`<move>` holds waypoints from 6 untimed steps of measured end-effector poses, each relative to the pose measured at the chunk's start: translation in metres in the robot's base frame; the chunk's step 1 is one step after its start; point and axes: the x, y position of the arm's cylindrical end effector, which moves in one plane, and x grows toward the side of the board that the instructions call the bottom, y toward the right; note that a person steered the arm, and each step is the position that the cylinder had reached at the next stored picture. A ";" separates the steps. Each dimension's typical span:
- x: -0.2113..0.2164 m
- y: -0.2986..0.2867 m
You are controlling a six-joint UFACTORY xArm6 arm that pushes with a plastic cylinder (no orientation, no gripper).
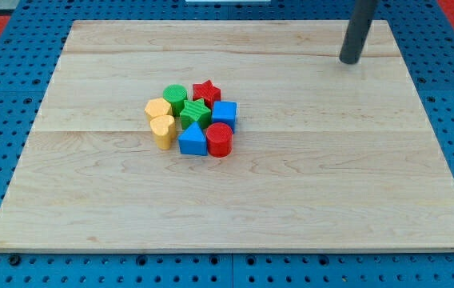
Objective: Separate the green circle from green star
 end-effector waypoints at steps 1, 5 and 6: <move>0.082 -0.008; 0.150 -0.227; 0.150 -0.232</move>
